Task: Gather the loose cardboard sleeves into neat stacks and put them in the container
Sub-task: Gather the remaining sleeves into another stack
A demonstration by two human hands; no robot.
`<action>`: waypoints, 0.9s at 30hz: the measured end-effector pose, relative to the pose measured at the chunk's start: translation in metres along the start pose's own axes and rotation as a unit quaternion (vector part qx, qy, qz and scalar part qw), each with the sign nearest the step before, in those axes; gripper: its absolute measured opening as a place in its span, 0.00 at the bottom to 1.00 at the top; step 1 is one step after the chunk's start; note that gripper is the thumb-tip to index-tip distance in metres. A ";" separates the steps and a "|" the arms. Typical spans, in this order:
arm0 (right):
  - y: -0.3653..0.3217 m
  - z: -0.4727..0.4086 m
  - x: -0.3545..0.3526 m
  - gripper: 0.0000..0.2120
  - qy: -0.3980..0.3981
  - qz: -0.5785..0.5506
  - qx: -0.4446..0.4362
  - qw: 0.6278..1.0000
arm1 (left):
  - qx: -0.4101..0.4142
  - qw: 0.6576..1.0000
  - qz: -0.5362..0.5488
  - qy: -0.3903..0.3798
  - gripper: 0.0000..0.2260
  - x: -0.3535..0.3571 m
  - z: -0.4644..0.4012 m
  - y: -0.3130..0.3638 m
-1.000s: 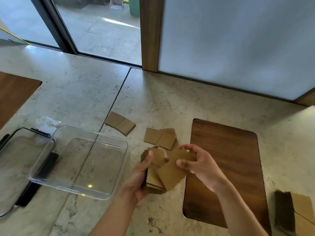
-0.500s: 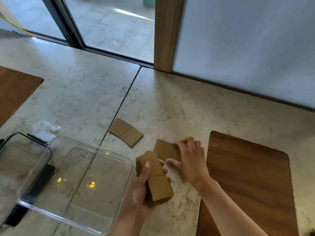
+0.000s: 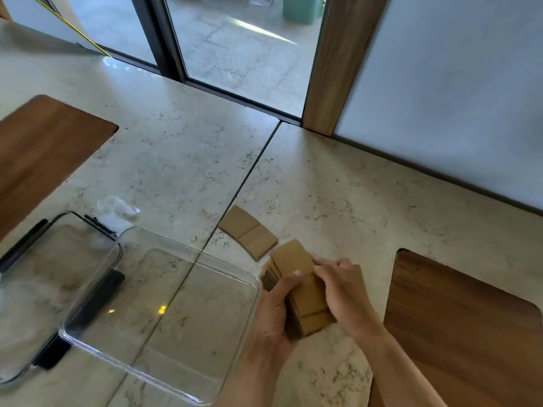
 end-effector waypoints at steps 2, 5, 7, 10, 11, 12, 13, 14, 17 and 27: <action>-0.017 -0.033 0.001 0.16 0.020 -0.084 0.041 0.995 | -0.004 1.000 -0.006 0.006 0.20 -0.005 -0.001 0.003; -0.051 -0.082 0.023 0.13 -0.050 0.011 0.006 0.999 | -0.012 0.998 -0.001 0.057 0.19 -0.012 -0.006 0.002; -0.074 -0.102 0.044 0.21 -0.109 0.107 -0.022 0.988 | -0.003 0.997 0.019 0.069 0.22 -0.018 -0.008 0.005; -0.103 -0.106 0.072 0.34 -0.092 0.295 -0.116 0.944 | 0.001 0.998 0.038 0.059 0.19 -0.025 -0.007 0.007; -0.108 -0.103 0.081 0.38 -0.072 0.351 -0.142 0.923 | 0.004 0.997 0.044 0.061 0.20 -0.028 -0.006 0.006; -0.109 -0.099 0.088 0.38 -0.053 0.368 -0.161 0.914 | 0.004 0.997 0.050 0.061 0.21 -0.030 -0.004 0.006; -0.107 -0.097 0.089 0.36 -0.043 0.345 -0.165 0.923 | 0.003 0.997 0.055 0.057 0.21 -0.031 -0.002 0.005; -0.104 -0.096 0.086 0.30 -0.033 0.286 -0.157 0.945 | 0.002 0.997 0.057 0.047 0.19 -0.031 0.000 0.005; -0.073 -0.091 0.041 0.15 -0.019 0.064 -0.067 0.995 | 0.005 0.998 0.055 0.003 0.13 -0.027 0.006 0.005; 0.014 0.047 -0.002 0.16 -0.085 0.016 -0.056 0.995 | -0.039 0.995 -0.080 -0.054 0.30 -0.005 0.016 -0.012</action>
Point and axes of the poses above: each hand's wrist, its own z-axis away from the middle knuckle, its own x-axis out of the palm, y = z × x, the point moved 5 cm from there along -z, towards the middle knuckle, and after that the axes turned 2 degrees about y, right-handed, at the moved point
